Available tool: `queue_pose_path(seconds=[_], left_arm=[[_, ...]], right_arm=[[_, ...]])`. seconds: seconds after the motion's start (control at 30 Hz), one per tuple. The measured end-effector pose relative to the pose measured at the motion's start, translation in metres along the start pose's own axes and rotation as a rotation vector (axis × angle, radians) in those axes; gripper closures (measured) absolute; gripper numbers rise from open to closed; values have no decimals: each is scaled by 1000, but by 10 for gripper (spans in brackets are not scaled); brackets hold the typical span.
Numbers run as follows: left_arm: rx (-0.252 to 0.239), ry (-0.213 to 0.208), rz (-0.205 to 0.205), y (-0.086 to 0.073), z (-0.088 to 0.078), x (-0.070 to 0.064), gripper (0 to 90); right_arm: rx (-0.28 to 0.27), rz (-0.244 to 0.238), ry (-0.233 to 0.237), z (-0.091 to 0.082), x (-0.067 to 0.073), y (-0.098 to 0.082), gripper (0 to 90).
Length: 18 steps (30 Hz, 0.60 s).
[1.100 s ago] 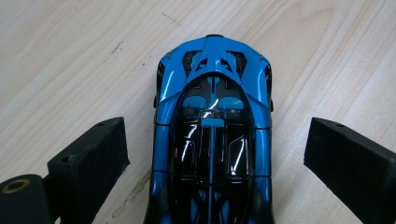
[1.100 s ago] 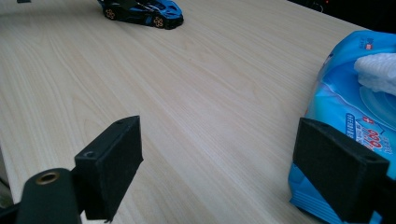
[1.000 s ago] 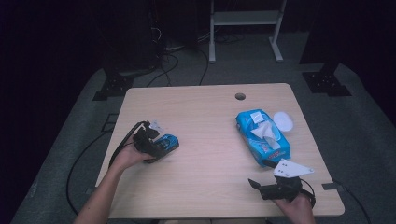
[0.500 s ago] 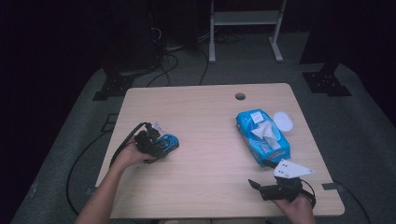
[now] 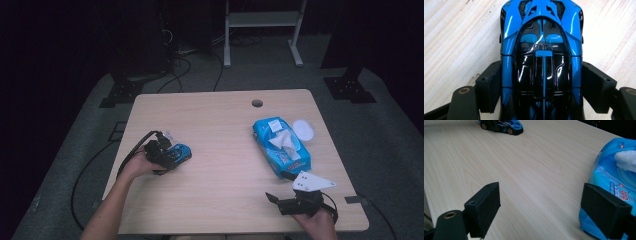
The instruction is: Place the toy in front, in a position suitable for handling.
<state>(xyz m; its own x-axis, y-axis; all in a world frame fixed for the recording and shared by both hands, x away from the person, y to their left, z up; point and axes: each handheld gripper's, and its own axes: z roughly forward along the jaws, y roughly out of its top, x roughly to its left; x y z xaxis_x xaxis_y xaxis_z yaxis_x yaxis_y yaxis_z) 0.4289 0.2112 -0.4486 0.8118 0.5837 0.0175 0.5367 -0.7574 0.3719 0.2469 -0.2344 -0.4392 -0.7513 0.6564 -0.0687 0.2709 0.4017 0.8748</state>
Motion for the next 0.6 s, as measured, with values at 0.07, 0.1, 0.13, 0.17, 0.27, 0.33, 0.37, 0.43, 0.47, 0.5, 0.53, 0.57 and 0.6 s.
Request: queue_pose_path(seconds=[0.07, 0.1, 0.13, 0.17, 0.27, 0.33, 0.37, 0.43, 0.47, 0.5, 0.53, 0.57, 0.6], left_arm=[[10, 0, 4, 2, 1, 0, 256], [10, 0, 5, 3, 1, 0, 256], [9, 0, 6, 3, 1, 0, 257], [9, 0, 5, 3, 1, 0, 257], [12, 3, 5, 3, 1, 0, 258], [11, 1, 3, 3, 1, 0, 259], [11, 1, 3, 3, 1, 0, 259], [10, 3, 6, 2, 0, 0, 259], [12, 3, 10, 2, 0, 0, 259], [14, 3, 12, 2, 0, 0, 259], [14, 3, 15, 2, 0, 0, 259], [14, 3, 17, 2, 0, 0, 259], [14, 2, 18, 2, 0, 0, 259]], right_arm=[[-1, 0, -2, -1, 0, 0, 150], [-1, 1, -3, -1, 0, 0, 150], [-2, 2, -4, -1, 0, 0, 150], [-3, 3, -5, -2, 0, 0, 150], [-3, 4, -5, -2, 0, 0, 150], [1, 2, -4, -1, 0, 0, 150], [1, 2, -4, -1, 0, 0, 150], [-1, -3, -5, -2, 0, 0, 150], [-2, -3, -5, -2, 0, 0, 150], [-2, -2, -6, -2, 0, 0, 150], [-2, -2, -6, -2, 0, 0, 150], [-2, -1, -7, -2, 0, 0, 150], [-2, -1, -7, -2, 0, 0, 150]])
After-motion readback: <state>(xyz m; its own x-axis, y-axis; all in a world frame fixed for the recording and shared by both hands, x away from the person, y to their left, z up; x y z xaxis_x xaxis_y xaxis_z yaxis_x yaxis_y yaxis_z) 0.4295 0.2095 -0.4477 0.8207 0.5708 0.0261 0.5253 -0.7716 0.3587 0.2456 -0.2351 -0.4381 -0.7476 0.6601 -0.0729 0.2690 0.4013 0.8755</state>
